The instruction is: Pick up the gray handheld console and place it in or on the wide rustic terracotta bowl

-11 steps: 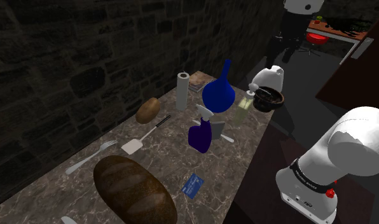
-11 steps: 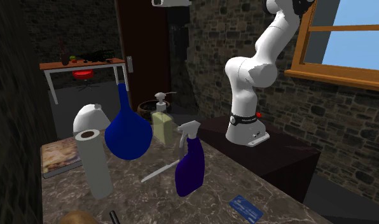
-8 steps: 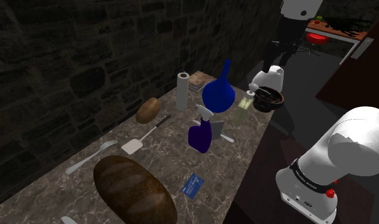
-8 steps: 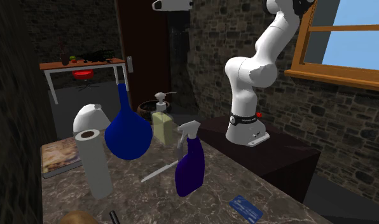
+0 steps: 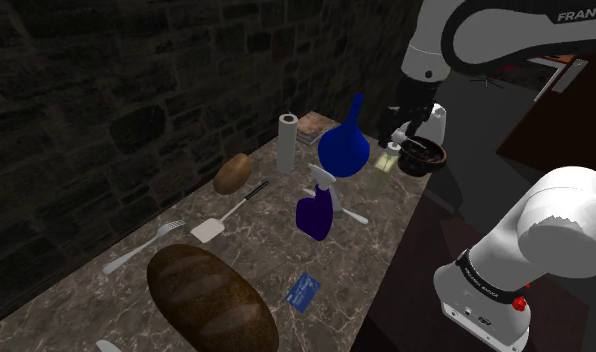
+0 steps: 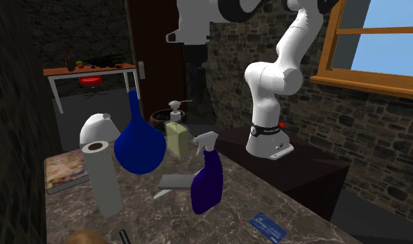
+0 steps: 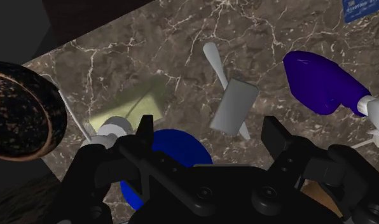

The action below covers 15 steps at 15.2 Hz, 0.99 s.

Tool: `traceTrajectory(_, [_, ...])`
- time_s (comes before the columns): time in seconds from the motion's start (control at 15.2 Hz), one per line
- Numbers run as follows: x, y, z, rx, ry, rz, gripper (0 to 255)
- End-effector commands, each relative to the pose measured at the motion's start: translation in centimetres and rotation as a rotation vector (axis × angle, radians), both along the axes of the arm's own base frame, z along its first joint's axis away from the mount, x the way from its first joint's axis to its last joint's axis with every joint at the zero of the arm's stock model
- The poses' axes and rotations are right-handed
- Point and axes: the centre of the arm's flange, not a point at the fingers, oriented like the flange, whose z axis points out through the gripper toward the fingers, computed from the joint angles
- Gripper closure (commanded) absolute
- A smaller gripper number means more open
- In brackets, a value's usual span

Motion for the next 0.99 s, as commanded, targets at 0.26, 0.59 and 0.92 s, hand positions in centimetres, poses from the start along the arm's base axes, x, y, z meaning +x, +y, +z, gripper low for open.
traceTrajectory(0.26, [1.3,4.1,-6.6,0.016,-0.018,-0.015,0])
traceTrajectory(0.59, [2.6,7.3,-12.1,0.028,-0.031,-0.027,0])
traceTrajectory(0.92, [3.4,9.0,-16.0,0.035,-0.038,-0.034,0])
